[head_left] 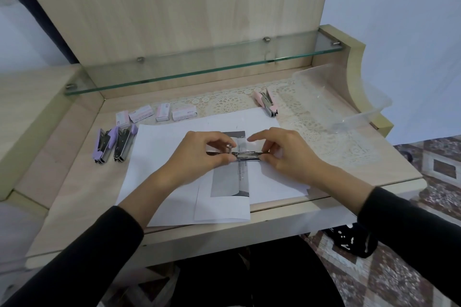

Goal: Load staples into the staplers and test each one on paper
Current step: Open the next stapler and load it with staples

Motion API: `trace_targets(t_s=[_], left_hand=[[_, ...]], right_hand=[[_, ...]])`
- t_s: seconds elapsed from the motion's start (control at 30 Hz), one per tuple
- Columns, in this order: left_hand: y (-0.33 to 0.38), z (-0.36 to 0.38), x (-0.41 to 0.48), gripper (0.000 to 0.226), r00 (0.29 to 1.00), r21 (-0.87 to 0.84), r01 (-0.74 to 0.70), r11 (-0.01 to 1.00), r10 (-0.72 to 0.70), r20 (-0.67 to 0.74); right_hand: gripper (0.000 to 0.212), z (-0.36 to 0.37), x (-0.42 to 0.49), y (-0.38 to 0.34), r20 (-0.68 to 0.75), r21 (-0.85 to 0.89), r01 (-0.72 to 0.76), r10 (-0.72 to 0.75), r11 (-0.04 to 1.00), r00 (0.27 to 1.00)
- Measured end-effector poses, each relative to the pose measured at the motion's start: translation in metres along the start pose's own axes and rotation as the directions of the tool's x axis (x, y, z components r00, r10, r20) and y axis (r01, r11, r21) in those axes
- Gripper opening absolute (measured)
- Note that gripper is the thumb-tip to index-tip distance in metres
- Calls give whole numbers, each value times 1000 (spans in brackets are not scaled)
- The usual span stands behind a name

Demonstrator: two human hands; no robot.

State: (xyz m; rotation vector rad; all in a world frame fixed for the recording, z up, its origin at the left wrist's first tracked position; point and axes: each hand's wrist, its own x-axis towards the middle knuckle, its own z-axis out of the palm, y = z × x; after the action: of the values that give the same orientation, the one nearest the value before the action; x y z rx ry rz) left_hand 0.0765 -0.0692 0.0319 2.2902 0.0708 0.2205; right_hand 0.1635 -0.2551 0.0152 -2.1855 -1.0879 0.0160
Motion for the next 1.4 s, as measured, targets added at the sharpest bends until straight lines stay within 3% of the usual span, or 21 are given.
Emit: trace_targets(t_s=[0.23,0.37,0.43,0.6,0.73,1.0,1.4], left_hand=[[-10,4,-1,22,979,259,-198,945,205,2],[-16,8,-3,12,870,462,-424,779,491,-29],[-18,8,-3,11,839,510,-458,728,543,-22],[-24,8,-3,14,849,494,-453,742,528,-16],[-26,9,-3,15,851,484,-439,757,523,-46],[-19,4,1,21,962,193,-216,957,243,-127],[-16,-3,10,18,994,85,-77,993,84,-72]], right_hand=[[22,2,1,1,-37,-47,40,-42,998,998],[23,6,1,5,-150,-77,99,-110,992,983],[24,7,2,7,-180,-76,100,-112,992,977],[22,8,4,9,-187,-59,98,-108,993,976],[20,6,4,9,-152,-145,141,-163,979,975],[17,9,9,10,-163,-114,158,-175,981,971],[11,19,18,4,-180,-198,200,-236,960,955]])
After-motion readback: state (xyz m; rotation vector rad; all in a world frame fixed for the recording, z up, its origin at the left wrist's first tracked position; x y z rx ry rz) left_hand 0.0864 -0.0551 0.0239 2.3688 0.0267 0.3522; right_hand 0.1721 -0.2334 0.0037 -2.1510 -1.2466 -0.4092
